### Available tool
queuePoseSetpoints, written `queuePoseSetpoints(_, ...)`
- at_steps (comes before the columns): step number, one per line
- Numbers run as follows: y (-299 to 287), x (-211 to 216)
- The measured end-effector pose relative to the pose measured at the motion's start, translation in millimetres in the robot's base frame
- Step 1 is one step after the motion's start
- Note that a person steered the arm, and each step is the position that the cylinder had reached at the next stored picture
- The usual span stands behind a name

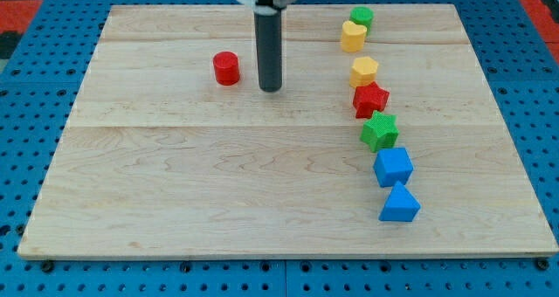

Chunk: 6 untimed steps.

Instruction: Nudge the yellow hexagon bit a right

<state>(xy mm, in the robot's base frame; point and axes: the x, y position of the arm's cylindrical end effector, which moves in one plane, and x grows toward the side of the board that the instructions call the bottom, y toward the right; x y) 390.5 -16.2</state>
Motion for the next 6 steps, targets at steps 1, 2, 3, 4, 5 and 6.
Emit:
queuePoseSetpoints(1,58,-18)
queuePoseSetpoints(2,67,-55)
queuePoseSetpoints(3,71,-61)
queuePoseSetpoints(4,86,-61)
queuePoseSetpoints(5,163,-64)
queuePoseSetpoints(6,200,-79)
